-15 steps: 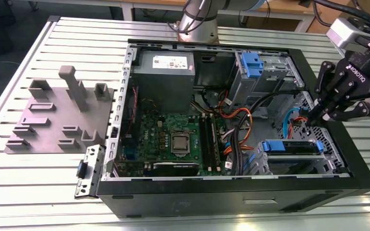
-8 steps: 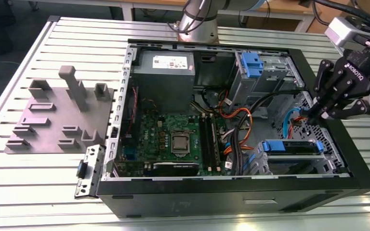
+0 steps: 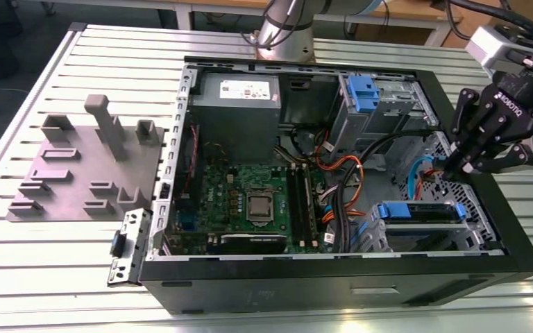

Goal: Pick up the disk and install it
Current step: 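Insert the first disk wire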

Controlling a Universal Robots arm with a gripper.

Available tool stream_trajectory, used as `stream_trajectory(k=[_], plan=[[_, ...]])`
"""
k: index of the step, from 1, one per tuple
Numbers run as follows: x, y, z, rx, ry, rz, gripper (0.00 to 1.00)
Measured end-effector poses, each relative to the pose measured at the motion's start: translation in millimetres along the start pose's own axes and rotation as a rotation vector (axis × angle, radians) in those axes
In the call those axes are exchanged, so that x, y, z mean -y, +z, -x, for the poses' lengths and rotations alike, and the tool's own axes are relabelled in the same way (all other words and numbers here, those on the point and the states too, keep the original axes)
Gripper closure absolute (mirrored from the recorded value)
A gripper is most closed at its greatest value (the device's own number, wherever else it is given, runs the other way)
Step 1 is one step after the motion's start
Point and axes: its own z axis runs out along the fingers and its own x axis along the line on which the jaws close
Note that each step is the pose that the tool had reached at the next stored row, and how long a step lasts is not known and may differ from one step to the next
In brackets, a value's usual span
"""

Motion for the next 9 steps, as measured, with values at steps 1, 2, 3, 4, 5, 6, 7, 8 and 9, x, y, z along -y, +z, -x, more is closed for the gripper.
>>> stream_trajectory(k=[1, 2, 3, 4, 5, 6, 7, 8, 9], plan=[[0.2, 0.6, 0.1, -0.0017, 0.000, 0.0000, 0.76], [0.4, 1.1, 0.1, -0.0019, 0.000, 0.0000, 0.76], [0.6, 1.6, 0.2, -0.0020, 0.000, 0.0000, 0.83], [0.7, 1.8, 0.2, -0.0022, 0.000, 0.0000, 0.84], [0.7, 1.9, 0.2, -0.0022, 0.000, 0.0000, 0.84], [0.7, 1.9, 0.2, -0.0023, 0.000, 0.0000, 0.84], [0.8, 2.0, 0.2, -0.0021, 0.000, 0.0000, 0.84], [0.8, 2.0, 0.3, -0.0020, 0.000, 0.0000, 0.84], [0.7, 2.0, 0.3, -0.0019, 0.000, 0.0000, 0.84]])
